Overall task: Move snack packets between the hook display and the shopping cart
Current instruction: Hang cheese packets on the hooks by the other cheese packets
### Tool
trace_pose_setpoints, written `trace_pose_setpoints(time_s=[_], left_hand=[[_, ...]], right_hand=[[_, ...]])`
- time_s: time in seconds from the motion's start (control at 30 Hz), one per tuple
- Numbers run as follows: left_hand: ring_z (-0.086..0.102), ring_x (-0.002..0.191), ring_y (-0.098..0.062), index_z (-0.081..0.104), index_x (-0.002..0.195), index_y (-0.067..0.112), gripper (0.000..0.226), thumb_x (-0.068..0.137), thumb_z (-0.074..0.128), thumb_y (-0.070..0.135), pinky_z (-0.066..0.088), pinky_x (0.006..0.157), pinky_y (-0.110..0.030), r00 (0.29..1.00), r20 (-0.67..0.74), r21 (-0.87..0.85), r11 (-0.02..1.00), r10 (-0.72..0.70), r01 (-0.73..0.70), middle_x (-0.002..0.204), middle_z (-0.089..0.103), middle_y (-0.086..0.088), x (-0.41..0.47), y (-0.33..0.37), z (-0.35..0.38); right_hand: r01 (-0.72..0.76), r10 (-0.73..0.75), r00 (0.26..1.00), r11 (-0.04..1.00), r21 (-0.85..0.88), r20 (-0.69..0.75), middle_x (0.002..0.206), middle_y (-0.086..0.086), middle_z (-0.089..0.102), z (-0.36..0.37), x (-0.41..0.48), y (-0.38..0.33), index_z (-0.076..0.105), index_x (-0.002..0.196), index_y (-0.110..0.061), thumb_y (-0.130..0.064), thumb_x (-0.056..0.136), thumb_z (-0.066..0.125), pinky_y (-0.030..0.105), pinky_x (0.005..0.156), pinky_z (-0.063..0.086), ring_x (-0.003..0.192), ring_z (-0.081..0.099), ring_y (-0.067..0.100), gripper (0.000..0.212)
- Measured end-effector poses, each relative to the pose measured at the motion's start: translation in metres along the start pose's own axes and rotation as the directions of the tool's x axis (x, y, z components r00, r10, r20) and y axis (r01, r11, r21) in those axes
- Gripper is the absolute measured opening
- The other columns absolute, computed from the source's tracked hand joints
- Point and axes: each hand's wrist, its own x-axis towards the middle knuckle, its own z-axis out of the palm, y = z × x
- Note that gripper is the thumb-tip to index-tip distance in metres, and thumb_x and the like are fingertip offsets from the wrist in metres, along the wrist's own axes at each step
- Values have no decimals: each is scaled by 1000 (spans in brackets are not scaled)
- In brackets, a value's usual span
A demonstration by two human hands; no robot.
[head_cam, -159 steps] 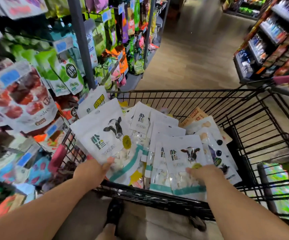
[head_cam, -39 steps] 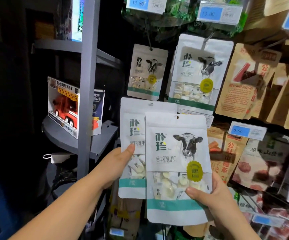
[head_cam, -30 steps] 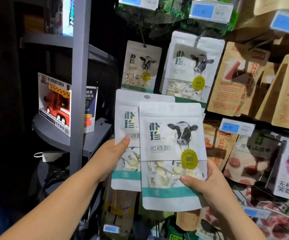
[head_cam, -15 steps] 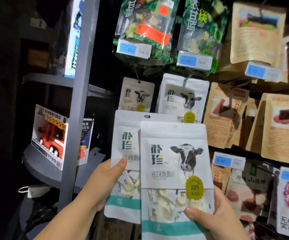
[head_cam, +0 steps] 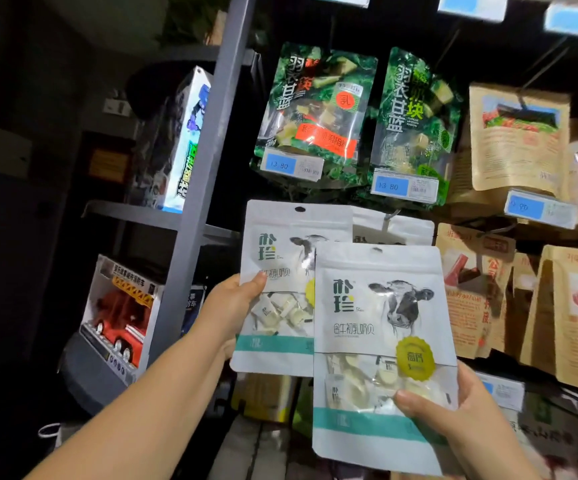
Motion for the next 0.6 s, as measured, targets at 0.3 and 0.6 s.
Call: trace_pose_setpoints(time_s=[0.3,0.6], left_hand=[[69,70,-27,66,105,12,17,94,59,24,57,64,-39,997,-19,45,996,78,-77,85,73,-12,38,22,-5],[68,71,-29,65,103,12,16,94,59,23,57,68,-43,994,-17,53,993,108,-107,88,72,-14,65,28,-6]], right_hand=[[-47,48,998,999,16,-42,97,8,76,9,14,-7,64,114,-15,-4,43,86,49,97,48,95,71,32,75],[16,-15,999,1000,20,-36,91,12,76,18,40,-14,60,113,-7,0,44,95,41,73,59,82,74,29,77]])
